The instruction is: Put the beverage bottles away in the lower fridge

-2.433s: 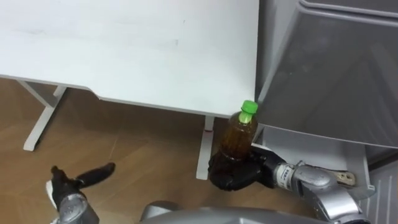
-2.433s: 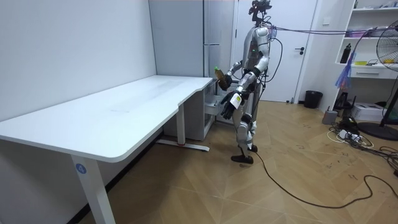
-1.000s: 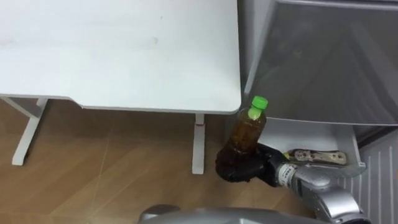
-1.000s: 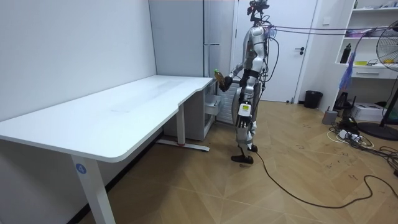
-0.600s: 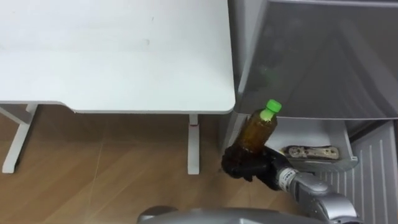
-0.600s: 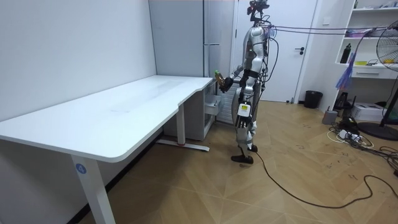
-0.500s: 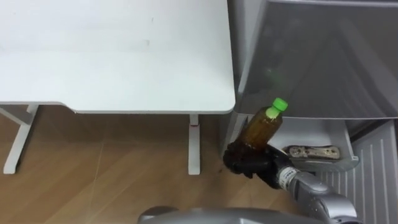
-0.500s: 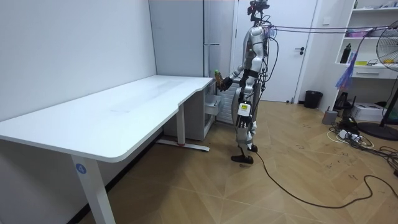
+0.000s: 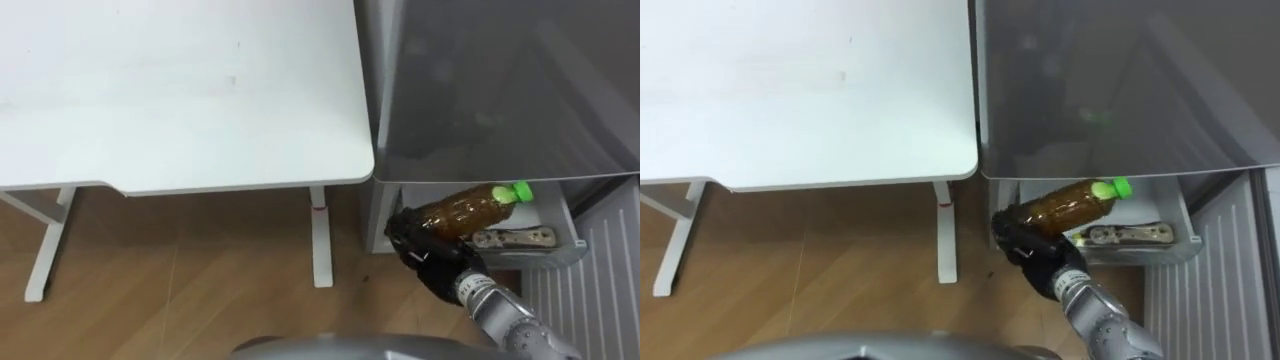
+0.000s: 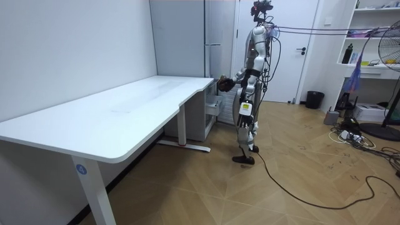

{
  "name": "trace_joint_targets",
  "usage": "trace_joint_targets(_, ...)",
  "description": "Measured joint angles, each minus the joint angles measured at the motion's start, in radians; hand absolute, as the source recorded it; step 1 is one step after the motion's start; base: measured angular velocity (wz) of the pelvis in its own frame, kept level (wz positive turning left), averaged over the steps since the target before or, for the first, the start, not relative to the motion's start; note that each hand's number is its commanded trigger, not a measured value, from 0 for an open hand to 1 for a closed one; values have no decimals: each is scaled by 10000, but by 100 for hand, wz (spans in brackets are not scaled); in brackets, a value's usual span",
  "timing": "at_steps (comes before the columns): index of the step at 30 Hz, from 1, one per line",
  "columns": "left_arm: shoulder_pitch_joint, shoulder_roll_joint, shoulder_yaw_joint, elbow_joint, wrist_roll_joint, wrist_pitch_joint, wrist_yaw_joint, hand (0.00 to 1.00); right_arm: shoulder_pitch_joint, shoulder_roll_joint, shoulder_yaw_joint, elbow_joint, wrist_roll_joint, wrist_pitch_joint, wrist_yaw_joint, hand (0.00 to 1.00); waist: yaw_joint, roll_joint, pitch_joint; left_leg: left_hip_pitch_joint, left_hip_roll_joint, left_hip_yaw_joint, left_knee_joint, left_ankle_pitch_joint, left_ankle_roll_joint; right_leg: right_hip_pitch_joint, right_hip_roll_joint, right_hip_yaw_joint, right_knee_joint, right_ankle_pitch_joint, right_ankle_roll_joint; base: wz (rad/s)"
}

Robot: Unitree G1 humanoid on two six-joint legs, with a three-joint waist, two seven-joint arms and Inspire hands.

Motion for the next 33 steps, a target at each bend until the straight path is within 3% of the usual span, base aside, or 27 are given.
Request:
trace_joint_targets(8, 61, 0, 0, 6, -4, 10, -22, 0, 8, -5, 7, 829, 1693, -156, -2, 100, -5, -9, -3, 16, -21, 15, -35, 0, 0, 5, -1, 31, -118, 2, 4, 0)
trace_joint_targets(15, 74, 1, -3, 8, -41, -19, -79, 0, 79, -12, 2, 836, 3265, -586, -2, 100, 1, -7, -3, 47, -12, 16, -36, 0, 0, 17, 7, 32, -84, 3, 5, 0)
trace_joint_targets(33, 258, 33, -11, -22, -32, -60, -336, 0, 20, -8, -160, 1706, 3578, -587, 1, 100, -6, -88, -20, 35, -34, -46, 23, 1, 4, 155, -4, -56, -143, -4, 15, 1)
